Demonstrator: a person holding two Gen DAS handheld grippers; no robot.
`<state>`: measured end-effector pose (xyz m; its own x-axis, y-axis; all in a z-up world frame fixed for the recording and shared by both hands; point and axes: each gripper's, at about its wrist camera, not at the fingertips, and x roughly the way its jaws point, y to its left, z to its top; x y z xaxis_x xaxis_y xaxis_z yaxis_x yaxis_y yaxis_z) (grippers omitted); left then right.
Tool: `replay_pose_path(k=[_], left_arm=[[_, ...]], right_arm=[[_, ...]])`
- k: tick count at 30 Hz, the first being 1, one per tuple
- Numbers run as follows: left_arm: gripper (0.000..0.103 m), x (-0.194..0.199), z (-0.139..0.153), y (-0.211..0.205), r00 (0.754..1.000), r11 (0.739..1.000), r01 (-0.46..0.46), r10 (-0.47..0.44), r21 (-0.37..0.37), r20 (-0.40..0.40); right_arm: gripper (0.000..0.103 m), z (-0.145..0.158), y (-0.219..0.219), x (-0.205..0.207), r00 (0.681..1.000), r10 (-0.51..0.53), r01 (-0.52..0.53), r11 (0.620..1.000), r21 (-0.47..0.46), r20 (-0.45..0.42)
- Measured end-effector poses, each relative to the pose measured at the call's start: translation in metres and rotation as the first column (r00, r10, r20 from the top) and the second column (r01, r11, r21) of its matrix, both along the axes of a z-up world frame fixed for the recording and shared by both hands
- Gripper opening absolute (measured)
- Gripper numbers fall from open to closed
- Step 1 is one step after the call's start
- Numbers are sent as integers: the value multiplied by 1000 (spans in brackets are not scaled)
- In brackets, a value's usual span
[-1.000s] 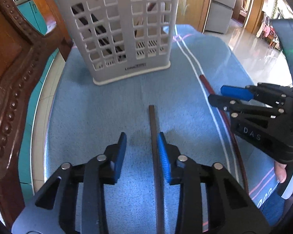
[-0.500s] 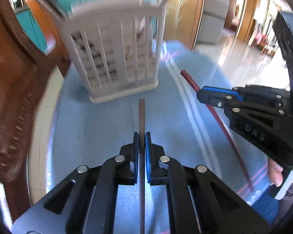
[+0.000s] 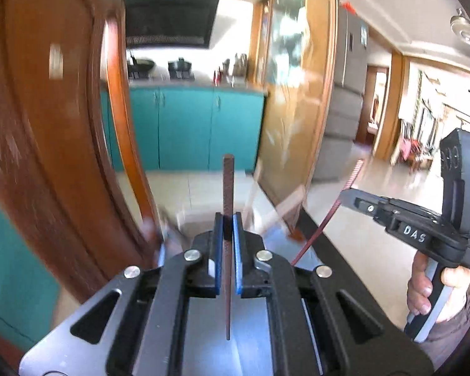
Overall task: Organize utensils
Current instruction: 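Lift both held chopsticks and carry them above the white basket, then open both tools to drop the chopsticks into the basket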
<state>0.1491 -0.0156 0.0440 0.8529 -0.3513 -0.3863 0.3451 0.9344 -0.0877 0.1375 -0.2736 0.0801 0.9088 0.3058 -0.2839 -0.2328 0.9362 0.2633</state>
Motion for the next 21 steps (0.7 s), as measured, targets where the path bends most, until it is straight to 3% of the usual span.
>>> replay_pose_path(k=[3,7,13,15,19,21], left_arm=[[7,17,37,-3,996,998,-62,63,-16,68],[7,51,54,-6,987,988,-109,121,-109,110],[7,101,7,-22,980,979,-184,190,-82,65],[7,109,-15,-24,980,979,-193,195,-67,28],[7,118,-30,-20,981,980,-195,196,-34,9],[7,114,-29,-16,980,980,-196,197,-30,10]], right_arm=[[7,25,-1,21,997,-39,35,998,48,67],[7,12,21,46,995,-79,82,996,-43,58],[6,-47,47,85,994,-86,77,990,-118,-69],[6,-58,50,90,993,-87,76,988,-133,-82],[7,-66,50,87,992,-89,78,990,-120,-94],[22,-62,48,80,992,-96,87,990,-108,-85]])
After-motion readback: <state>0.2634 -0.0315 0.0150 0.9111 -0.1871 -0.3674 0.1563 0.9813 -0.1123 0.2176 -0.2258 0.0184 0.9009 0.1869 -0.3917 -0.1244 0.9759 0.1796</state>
